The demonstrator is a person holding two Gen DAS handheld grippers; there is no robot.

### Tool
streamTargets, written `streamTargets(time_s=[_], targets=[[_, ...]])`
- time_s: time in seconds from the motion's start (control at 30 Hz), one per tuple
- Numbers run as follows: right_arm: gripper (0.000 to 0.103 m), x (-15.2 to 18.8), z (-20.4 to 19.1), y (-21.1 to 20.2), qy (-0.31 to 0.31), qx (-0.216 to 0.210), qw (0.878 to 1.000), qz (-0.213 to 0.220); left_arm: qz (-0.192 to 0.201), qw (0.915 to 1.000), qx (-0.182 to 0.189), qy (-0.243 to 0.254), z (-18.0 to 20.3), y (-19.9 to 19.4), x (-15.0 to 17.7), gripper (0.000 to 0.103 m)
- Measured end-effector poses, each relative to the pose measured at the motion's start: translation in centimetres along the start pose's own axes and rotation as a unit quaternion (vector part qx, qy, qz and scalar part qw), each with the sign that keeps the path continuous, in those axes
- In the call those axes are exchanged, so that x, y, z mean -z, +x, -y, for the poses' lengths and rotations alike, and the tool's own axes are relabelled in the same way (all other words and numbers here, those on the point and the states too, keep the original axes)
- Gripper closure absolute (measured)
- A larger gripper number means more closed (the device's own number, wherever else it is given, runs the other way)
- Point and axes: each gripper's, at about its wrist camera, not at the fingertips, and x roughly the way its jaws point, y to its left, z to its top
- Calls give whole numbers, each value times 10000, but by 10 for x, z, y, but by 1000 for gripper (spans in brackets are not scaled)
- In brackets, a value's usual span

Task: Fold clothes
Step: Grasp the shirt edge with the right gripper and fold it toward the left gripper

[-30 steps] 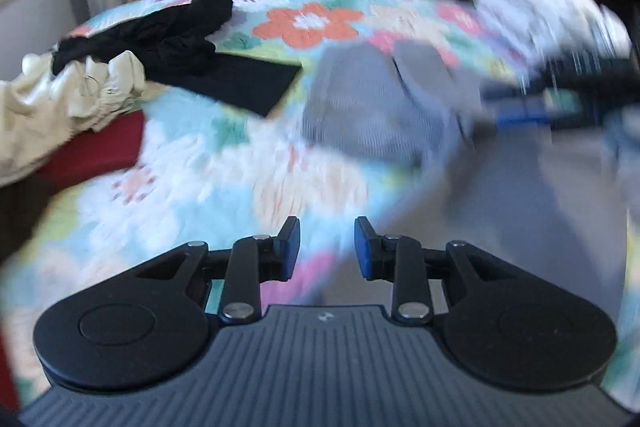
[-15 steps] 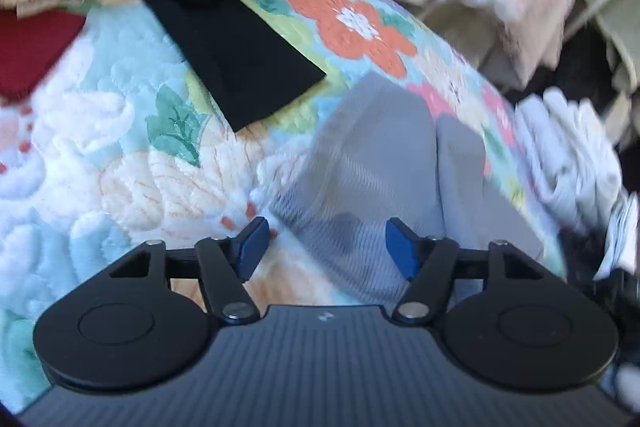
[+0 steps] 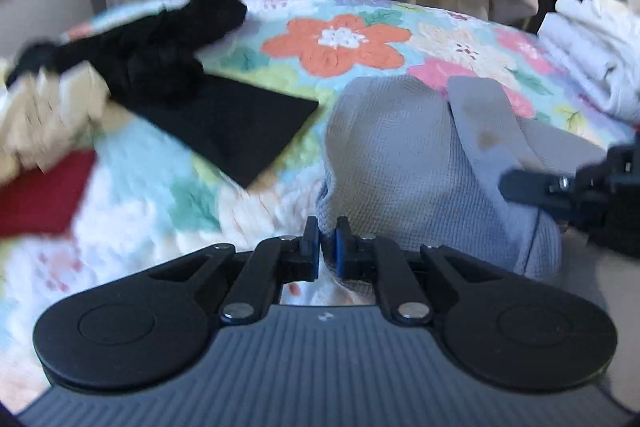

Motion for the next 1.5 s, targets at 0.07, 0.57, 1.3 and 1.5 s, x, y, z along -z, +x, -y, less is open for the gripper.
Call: streamTargets(time_s=[0.07,0.57,1.3,1.5], targets=[[95,0,-20,1,-657,9,9978,112,82,9995,-278,106,-1,-6,-2,90],[57,2,-65,-5,-2670,-160,9609,-715,574,9844,970,-1349,-47,-36,0,69],[81,27,-61,40,-3565,108,9294,-946,325,9850,1078,-1310,-51,-32,8,62],[52,43,-64,22,-3873,-360,9163,-951,433,9749,1705,-1367,-43,-28,9,56]])
